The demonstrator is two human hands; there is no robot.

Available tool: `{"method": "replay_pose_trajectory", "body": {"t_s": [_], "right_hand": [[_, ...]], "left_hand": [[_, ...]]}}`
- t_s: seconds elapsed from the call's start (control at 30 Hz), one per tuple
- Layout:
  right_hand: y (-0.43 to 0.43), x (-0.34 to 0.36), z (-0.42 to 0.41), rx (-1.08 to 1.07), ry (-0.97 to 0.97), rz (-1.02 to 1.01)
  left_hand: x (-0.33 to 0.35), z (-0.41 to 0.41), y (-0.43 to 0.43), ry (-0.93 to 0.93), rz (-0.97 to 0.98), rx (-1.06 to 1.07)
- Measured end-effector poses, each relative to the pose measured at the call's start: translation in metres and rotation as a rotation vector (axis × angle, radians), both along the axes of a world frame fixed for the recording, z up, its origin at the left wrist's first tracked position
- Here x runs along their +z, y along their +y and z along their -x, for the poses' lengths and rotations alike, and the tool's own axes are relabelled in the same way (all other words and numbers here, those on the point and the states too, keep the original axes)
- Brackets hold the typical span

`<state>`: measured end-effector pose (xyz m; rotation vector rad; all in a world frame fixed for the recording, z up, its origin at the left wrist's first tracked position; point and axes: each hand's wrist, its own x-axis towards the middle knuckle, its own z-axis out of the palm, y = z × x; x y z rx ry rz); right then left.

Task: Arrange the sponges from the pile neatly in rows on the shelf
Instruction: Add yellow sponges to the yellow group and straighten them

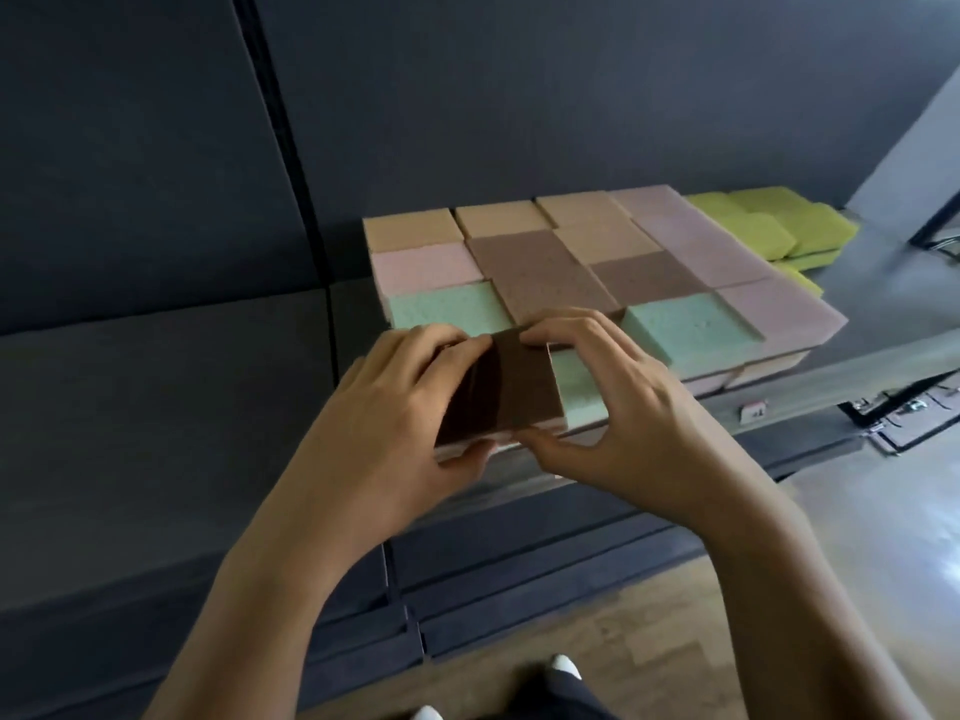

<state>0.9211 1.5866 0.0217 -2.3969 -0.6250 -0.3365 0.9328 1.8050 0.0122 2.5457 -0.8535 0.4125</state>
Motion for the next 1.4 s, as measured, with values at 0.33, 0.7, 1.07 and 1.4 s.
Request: {"method": "replay_pose_trajectory", "body": {"t_s": [0.33, 0.7, 1.07, 1.4], "right_hand": [[-0.052, 0.004, -0.014, 0.080, 0.008, 0.106], [-0.092, 0.004, -0.027, 0.023, 0.110, -0.090], [-0.110, 0.000, -0.043, 0.133, 0.042, 0.016], [-0.116, -0.003, -0.049, 0.193, 0.017, 0.079]], "left_hand": [[0.008, -0.005, -0.040, 0.008, 0.005, -0.005], [0.008, -0.004, -0.079, 0.024, 0.001, 0.079], [0.008, -0.005, -0.108, -0.016, -0.085, 0.136], [0.013, -0.003, -0.121, -0.081, -0.141, 0.183]]}}
